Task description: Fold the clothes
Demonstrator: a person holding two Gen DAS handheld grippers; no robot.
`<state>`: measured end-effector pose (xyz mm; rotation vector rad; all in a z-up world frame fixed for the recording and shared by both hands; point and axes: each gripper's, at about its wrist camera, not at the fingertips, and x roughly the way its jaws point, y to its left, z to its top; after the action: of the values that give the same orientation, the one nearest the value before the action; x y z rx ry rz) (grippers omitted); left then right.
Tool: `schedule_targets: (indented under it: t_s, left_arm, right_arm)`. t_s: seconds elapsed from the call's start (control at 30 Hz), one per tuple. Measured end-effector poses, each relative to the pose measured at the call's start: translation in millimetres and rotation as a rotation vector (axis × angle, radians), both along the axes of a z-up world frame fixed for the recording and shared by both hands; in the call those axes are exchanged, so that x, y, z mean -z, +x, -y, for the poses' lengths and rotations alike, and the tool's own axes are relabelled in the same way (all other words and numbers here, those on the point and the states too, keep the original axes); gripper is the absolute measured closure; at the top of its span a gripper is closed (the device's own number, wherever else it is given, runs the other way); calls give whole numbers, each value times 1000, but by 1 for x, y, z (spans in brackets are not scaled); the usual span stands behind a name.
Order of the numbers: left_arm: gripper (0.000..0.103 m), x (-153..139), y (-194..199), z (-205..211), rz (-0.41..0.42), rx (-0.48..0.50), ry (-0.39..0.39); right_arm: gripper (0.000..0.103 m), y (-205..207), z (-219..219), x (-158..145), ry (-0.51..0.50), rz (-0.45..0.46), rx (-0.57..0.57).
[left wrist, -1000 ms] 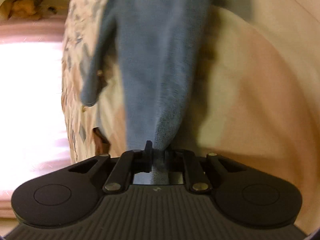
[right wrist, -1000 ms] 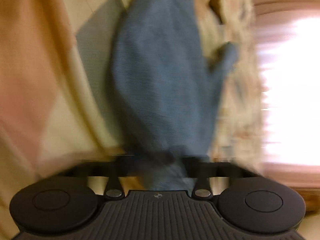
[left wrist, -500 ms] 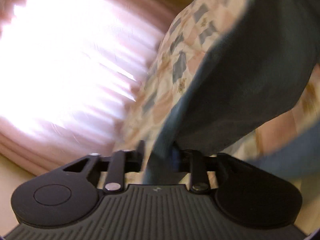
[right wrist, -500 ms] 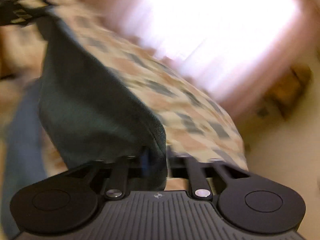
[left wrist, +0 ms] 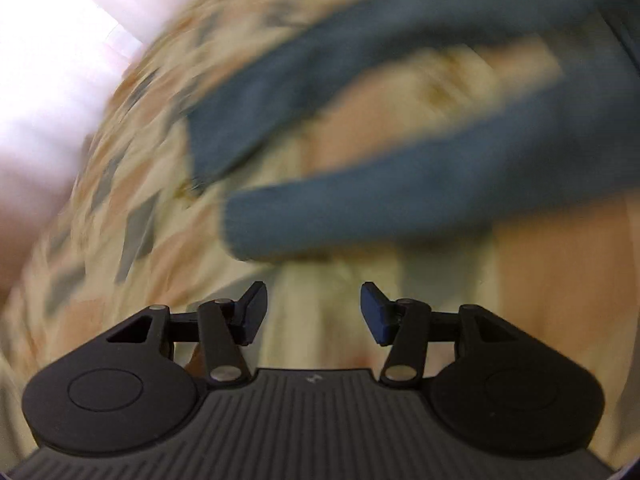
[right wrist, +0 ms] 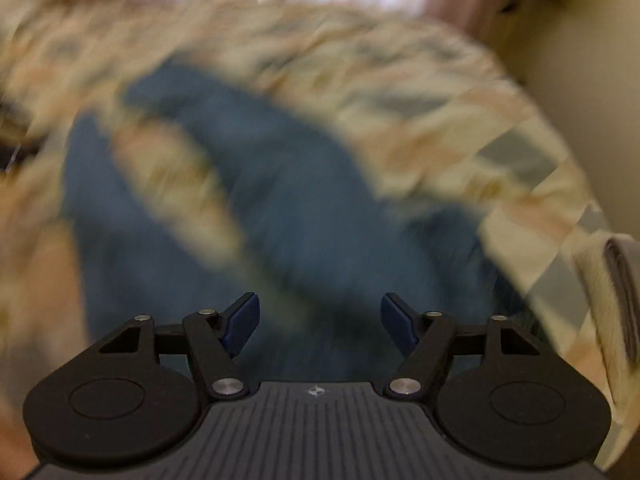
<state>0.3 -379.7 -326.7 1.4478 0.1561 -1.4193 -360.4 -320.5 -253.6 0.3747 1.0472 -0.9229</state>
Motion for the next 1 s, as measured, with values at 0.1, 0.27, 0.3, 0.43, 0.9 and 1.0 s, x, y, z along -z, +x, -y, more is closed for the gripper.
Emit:
schedule_targets:
  t_s: [0.1,0.27,0.3,0.43,0.9,1.0]
  left_arm:
    - [42,44,-19,-31,260,292,-57]
    - [31,97,-5,-43,568,590,-183]
    - [28,102,1,-40,603,611,-195]
    - [33,121,24,-31,722,701,-215]
    - [97,10,19,-172,434,623,-37]
    - [97,-56,9,-241,219,603,94]
  right_arm:
    - [34,26,-53,26,15,-116,-192]
    - [25,80,-113,77,-233,-396,-640]
    - [24,86,-121,89,-274,-450,-712]
    - [30,92,-138,127,-404,-571,-864]
    - [89,52,-147,28,-349,-353,-713]
    - [89,25,-156,-18,-310,-303,-735]
